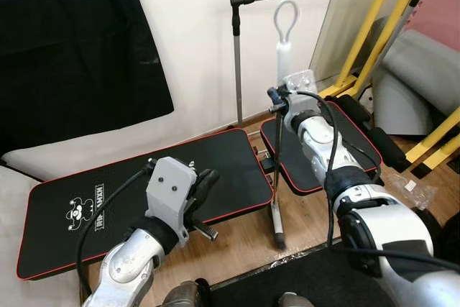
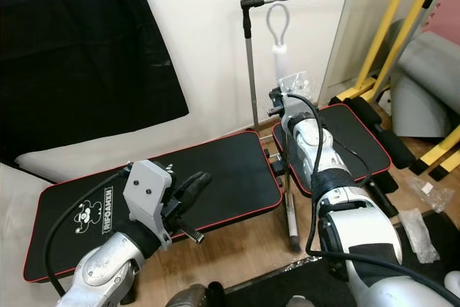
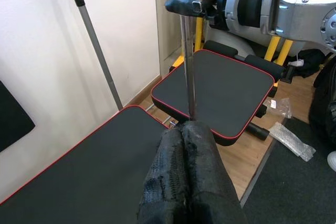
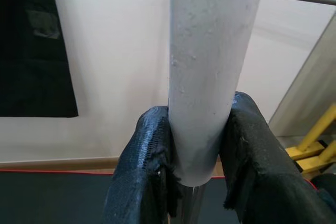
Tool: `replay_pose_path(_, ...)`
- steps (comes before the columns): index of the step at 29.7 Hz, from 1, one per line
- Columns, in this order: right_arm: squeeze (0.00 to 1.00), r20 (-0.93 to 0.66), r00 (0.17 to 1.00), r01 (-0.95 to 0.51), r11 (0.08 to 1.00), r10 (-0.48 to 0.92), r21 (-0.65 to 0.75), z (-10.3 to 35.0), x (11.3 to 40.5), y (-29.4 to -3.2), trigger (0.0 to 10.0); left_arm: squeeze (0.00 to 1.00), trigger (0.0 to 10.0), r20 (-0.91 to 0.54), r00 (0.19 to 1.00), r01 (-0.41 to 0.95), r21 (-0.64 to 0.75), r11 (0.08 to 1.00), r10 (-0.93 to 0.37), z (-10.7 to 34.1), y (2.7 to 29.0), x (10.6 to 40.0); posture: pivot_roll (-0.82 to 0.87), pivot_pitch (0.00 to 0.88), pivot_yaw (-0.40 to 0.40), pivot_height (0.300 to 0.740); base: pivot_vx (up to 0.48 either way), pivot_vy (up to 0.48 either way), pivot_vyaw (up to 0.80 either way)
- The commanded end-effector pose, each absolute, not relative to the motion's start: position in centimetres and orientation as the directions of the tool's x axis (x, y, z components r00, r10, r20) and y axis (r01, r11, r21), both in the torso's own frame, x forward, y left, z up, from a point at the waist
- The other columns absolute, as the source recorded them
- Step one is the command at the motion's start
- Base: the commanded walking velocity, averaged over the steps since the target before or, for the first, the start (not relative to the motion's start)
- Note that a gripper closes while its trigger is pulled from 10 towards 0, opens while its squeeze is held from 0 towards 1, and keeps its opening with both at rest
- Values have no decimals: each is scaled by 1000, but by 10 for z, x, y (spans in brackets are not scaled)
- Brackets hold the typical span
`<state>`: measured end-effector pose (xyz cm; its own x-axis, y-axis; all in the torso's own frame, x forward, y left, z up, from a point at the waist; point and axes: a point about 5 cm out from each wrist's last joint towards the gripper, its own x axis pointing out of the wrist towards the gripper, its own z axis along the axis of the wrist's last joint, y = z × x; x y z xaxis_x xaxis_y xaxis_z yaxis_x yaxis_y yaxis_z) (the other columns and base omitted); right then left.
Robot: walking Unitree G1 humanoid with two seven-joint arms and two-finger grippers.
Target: Sweep floor
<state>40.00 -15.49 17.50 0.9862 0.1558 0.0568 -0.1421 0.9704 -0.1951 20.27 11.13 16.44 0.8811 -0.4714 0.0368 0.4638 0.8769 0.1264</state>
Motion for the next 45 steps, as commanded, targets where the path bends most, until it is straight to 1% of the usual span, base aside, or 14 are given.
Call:
replay_pose_path(1,0,82,982,-150,966,170,-209,183,402,-156,0,0,10000,6,880,472,114,874,-476,159,112,202,-7,164,-4,740,0,0,0)
replay_pose_path(4,0,60,979,-180,963,196,-200,180,401,-156,0,0,10000,6,879,472,115,874,-476,158,112,202,-8,162,-8,740,0,0,0)
replay_pose_path(8,0,-75,877,-479,854,474,-202,165,386,-154,0,0,10000,7,881,469,116,876,-473,158,113,204,-26,163,-5,740,0,0,0)
replay_pose_path(10,0,-105,843,-537,816,528,-213,166,380,-159,0,0,10000,8,881,468,117,876,-472,158,113,206,-35,159,-2,740,0,0,0)
replay_pose_path(12,0,-105,843,-537,816,528,-213,166,380,-159,0,0,10000,8,881,468,117,876,-472,158,113,206,-35,159,-2,740,0,0,0)
replay_pose_path(15,0,-163,807,-590,762,568,-265,177,370,-178,0,0,10000,8,880,471,116,874,-475,156,115,210,-52,143,7,740,0,0,0)
replay_pose_path(22,0,-148,818,-571,755,556,-322,199,370,-191,0,0,10000,10,879,471,124,873,-476,155,117,214,-60,121,11,740,0,0,0)
replay_pose_path(32,0,-144,722,-691,692,677,-209,226,347,-179,0,0,10000,16,886,457,135,879,-463,153,119,221,-59,97,4,740,0,0,0)
replay_pose_path(34,0,-161,714,-700,689,681,-189,226,344,-179,0,0,10000,17,887,456,135,880,-462,152,119,221,-59,95,6,740,0,0,0)
replay_pose_path(35,0,-197,716,-698,695,670,-173,226,341,-181,392,0,10000,18,887,455,136,880,-462,152,119,222,-62,94,6,740,0,0,0)
replay_pose_path(37,0,-267,727,-679,720,633,-145,221,337,-186,0,0,10000,20,886,456,138,879,-463,152,120,223,-65,93,7,740,0,0,0)
replay_pose_path(40,0,-292,734,-667,732,613,-139,219,336,-189,0,0,10000,20,885,457,139,878,-464,152,120,223,-65,93,7,740,0,0,0)
replay_pose_path(41,0,-337,747,-644,750,573,-151,216,333,-193,2314,0,10000,22,883,461,144,876,-469,152,119,223,-67,92,8,740,0,0,0)
replay_pose_path(45,0,-362,755,-628,761,546,-163,215,331,-197,2667,0,10000,22,882,463,147,874,-471,152,119,223,-69,91,7,740,0,0,0)
